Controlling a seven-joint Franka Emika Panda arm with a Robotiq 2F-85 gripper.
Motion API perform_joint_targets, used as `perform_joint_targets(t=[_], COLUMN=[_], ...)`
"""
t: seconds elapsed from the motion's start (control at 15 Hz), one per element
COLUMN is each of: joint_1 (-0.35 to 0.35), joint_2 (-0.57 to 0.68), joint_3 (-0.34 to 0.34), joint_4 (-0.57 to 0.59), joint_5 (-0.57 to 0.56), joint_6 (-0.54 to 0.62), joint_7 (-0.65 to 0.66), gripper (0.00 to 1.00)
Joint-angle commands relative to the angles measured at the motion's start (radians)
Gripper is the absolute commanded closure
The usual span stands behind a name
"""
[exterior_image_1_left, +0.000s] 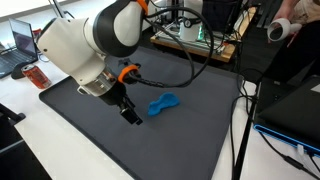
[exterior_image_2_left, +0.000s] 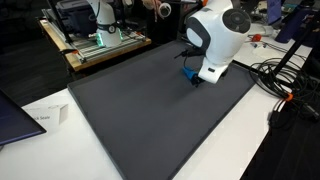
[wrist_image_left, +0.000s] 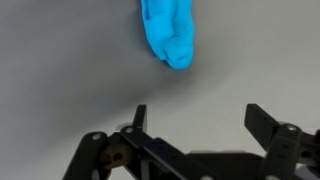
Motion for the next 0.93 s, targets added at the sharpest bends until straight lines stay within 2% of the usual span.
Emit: perform_joint_targets(t=[0.0,0.47,0.87], joint_1=[-0.034,-0.080,-0.163], joint_2=[-0.059,-0.168,-0.290], joint_3=[0.028,0.069,0.136], joint_4=[-0.132,-0.381,-0.631], joint_5=[0.043,0.095,0.219], joint_6=[0.072,0.249,0.406], joint_7=[-0.111,-0.291,-0.469], gripper=[0.00,0.00,0.00])
